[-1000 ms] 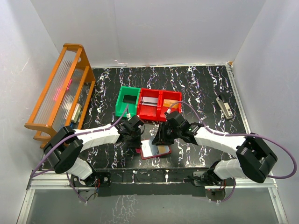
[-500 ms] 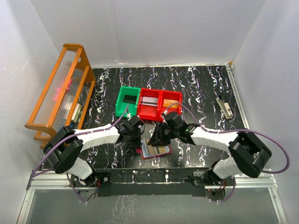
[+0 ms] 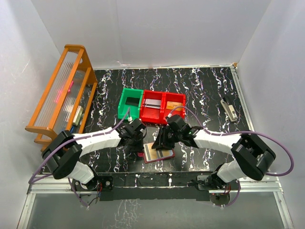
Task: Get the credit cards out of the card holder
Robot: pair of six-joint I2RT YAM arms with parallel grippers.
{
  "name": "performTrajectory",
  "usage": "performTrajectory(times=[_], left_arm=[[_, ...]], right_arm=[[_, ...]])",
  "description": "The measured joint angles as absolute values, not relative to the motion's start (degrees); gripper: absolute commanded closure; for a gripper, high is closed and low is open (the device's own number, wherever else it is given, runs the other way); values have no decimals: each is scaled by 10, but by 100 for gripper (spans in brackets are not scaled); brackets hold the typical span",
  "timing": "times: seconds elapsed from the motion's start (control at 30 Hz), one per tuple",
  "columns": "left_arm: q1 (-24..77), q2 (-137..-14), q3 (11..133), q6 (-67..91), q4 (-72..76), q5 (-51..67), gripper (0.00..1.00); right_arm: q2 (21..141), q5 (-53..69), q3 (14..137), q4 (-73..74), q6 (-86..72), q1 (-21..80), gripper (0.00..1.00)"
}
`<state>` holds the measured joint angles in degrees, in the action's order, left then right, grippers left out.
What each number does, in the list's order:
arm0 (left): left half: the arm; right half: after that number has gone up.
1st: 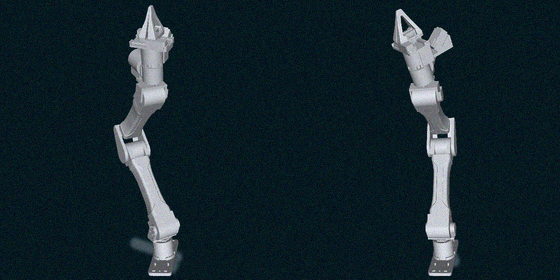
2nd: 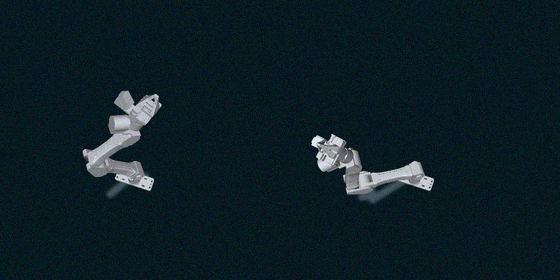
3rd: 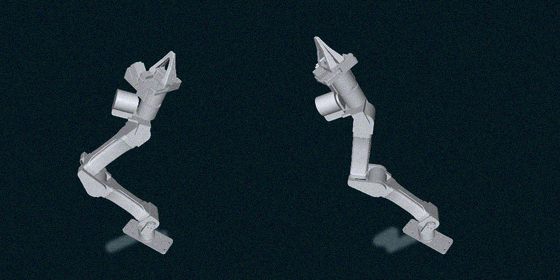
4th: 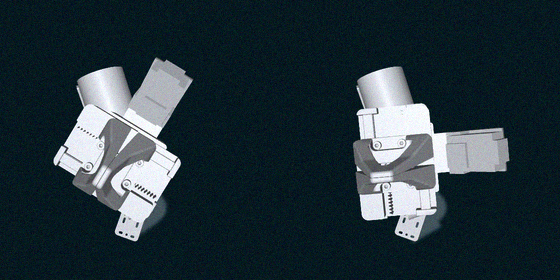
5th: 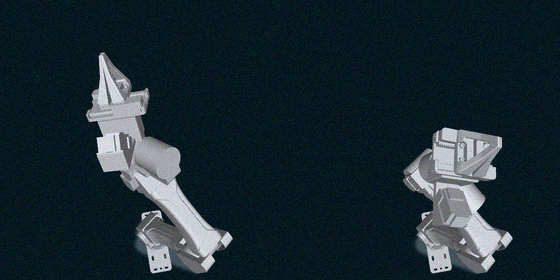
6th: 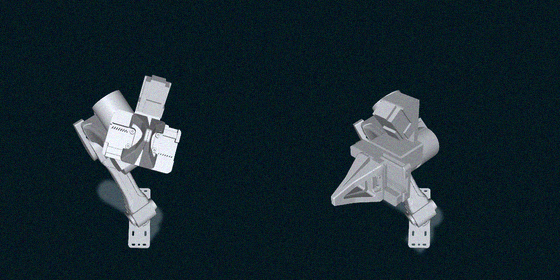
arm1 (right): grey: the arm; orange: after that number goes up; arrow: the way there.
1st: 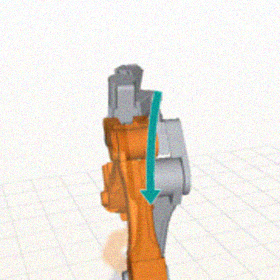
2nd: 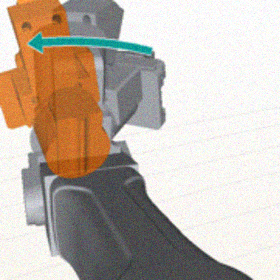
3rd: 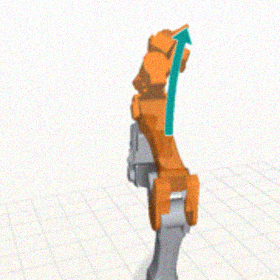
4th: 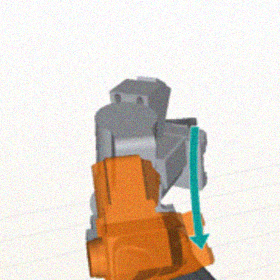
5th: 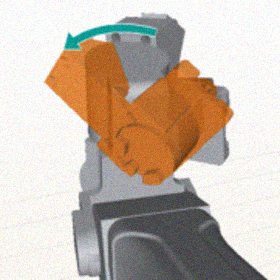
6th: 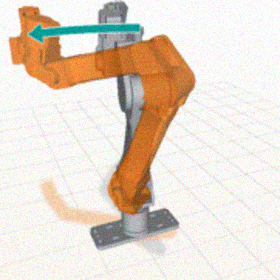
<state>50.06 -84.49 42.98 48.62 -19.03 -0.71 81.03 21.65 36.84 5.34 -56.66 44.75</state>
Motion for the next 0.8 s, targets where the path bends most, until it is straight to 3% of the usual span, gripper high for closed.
performTrajectory(times=[0.13, 0.47, 0.8], left_arm=[[501, -807, 420, 488, -214, -13, 65], [501, -705, 424, 509, -250, -5, 49], [501, -633, 412, 580, -164, 80, 46]], right_arm=[[795, 199, 365, 65, -566, 449, 67], [782, 192, 359, 57, -565, 449, 66], [847, 177, 347, 32, -583, 450, 69]])
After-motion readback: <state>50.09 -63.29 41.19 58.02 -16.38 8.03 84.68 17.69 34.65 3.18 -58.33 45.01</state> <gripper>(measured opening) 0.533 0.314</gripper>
